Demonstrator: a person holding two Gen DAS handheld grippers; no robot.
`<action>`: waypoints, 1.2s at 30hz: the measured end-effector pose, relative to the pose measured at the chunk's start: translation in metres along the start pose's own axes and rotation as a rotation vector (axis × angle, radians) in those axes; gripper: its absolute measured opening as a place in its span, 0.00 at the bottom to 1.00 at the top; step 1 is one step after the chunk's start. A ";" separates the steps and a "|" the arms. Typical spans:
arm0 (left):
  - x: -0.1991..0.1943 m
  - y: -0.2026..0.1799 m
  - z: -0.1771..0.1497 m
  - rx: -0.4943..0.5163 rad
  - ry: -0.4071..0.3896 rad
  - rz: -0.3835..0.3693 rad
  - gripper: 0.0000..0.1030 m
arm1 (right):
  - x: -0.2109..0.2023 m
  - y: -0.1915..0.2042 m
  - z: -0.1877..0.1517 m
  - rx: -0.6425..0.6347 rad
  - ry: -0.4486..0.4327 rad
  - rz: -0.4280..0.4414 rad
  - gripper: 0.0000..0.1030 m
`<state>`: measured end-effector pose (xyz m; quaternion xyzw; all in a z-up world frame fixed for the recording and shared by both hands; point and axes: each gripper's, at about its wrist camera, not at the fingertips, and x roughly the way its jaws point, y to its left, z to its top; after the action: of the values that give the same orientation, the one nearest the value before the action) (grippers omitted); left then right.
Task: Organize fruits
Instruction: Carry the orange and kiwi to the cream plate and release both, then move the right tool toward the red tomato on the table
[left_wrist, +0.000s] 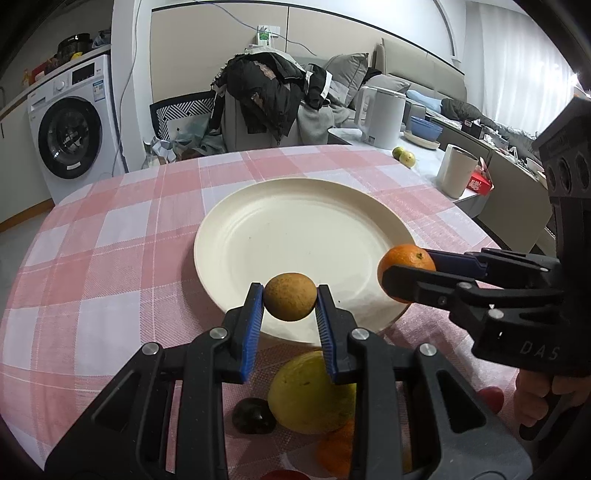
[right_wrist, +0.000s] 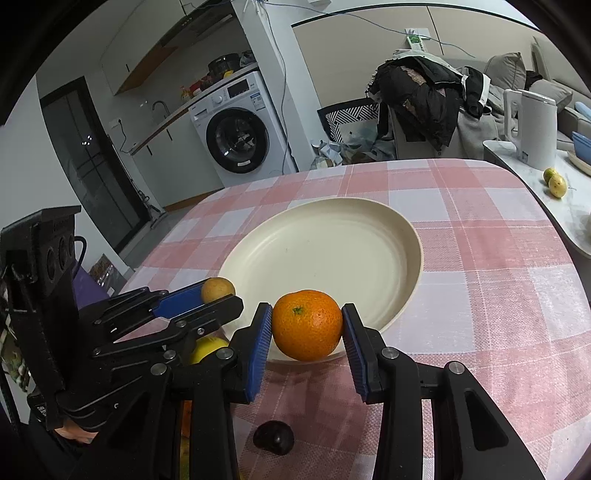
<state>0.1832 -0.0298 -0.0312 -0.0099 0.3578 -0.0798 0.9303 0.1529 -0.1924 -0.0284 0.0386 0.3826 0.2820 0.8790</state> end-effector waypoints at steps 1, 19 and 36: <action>0.001 0.000 -0.001 0.001 0.005 0.001 0.25 | 0.002 0.001 0.000 -0.004 0.005 -0.003 0.38; -0.044 -0.002 -0.012 0.008 -0.077 0.064 0.86 | -0.032 0.001 -0.008 -0.016 -0.044 -0.101 0.94; -0.133 -0.008 -0.053 0.032 -0.134 0.052 0.99 | -0.077 0.012 -0.047 -0.062 -0.035 -0.145 1.00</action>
<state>0.0496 -0.0152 0.0179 0.0088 0.2934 -0.0603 0.9540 0.0723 -0.2296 -0.0075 -0.0116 0.3601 0.2288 0.9043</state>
